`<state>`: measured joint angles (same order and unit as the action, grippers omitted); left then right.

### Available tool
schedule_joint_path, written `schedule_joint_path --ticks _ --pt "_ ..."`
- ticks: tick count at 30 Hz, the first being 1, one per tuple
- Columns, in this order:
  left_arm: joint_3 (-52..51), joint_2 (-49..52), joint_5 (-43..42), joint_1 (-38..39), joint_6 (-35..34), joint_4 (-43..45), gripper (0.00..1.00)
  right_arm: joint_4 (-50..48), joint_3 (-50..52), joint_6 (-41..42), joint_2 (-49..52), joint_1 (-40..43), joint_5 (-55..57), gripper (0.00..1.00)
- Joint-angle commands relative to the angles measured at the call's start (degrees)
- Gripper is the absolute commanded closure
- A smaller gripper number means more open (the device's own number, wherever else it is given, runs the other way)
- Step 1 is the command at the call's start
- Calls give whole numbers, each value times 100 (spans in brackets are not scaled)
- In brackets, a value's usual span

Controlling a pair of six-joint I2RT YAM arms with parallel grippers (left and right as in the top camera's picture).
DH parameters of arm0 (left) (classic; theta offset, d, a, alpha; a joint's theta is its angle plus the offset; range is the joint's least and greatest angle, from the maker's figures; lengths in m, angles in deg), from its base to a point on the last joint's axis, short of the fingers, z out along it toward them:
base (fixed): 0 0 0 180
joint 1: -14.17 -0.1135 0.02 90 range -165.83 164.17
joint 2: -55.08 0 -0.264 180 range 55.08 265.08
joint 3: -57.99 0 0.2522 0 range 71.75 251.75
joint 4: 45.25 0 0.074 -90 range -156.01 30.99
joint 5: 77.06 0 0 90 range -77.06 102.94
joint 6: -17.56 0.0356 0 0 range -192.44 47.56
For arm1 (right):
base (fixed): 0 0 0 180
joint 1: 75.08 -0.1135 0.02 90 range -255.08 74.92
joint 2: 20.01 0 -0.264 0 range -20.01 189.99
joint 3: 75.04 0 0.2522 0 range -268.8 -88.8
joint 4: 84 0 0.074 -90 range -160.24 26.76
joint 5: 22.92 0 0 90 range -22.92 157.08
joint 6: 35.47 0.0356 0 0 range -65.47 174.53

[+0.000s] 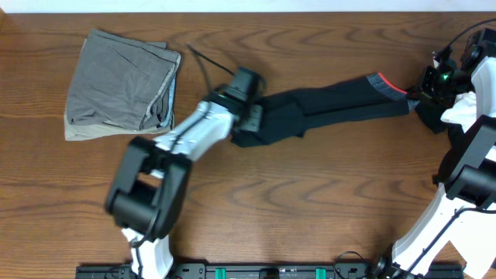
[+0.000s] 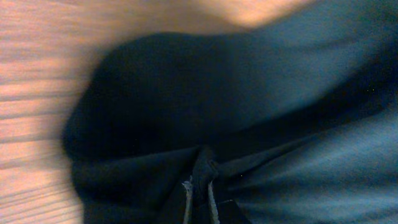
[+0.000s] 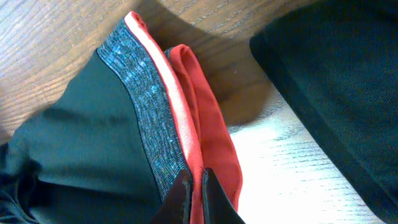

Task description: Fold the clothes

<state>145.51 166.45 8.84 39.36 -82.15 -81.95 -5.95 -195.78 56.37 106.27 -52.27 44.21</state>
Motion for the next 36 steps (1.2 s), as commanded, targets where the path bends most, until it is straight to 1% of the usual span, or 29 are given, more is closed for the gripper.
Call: schedule_joint_path --ticks 1,3,9,14,15,17,19,22,24,26,29,32,34,36 --pt "59 -529 264 -387 365 -173 93 -13 -101 -103 -7 17 72 99" --pt "59 -739 269 -546 503 -304 92 0 -101 -13 -7 17 216 99" --pt "59 -1123 271 -1023 503 -667 90 35 -101 -13 -7 17 431 99" --pt "59 -1169 273 -1331 522 -931 83 20 -101 -13 -7 17 599 99" --pt "59 -1169 269 -1375 518 -962 72 15 -101 2 -7 24 691 99" --pt "59 -1169 269 -1436 518 -981 62 -24 -101 94 -7 50 970 99" --pt "59 -1174 269 -1451 520 -979 46 -92 -103 116 -7 107 1248 99" --pt "59 -1178 267 -1451 518 -979 38 -179 -179 131 -7 278 1353 99" --pt "59 -1180 192 -1438 520 -979 35 -192 -330 79 -15 409 1263 99" --pt "59 -1182 -151 -1434 520 -962 33 -168 -586 -181 -44 546 981 99" --pt "59 -1182 -951 -1434 520 -962 29 -127 -1097 -708 -216 750 229 99" --pt "57 -1180 -1996 -1342 522 -942 27 -127 -1606 -752 -463 872 -363 99" --pt "57 -1178 -2251 -1158 520 -887 26 -72 -1832 -654 -621 870 -531 99" --pt "57 -1178 -2247 -879 656 -822 26 -22 -1902 -638 -776 789 -546 99"
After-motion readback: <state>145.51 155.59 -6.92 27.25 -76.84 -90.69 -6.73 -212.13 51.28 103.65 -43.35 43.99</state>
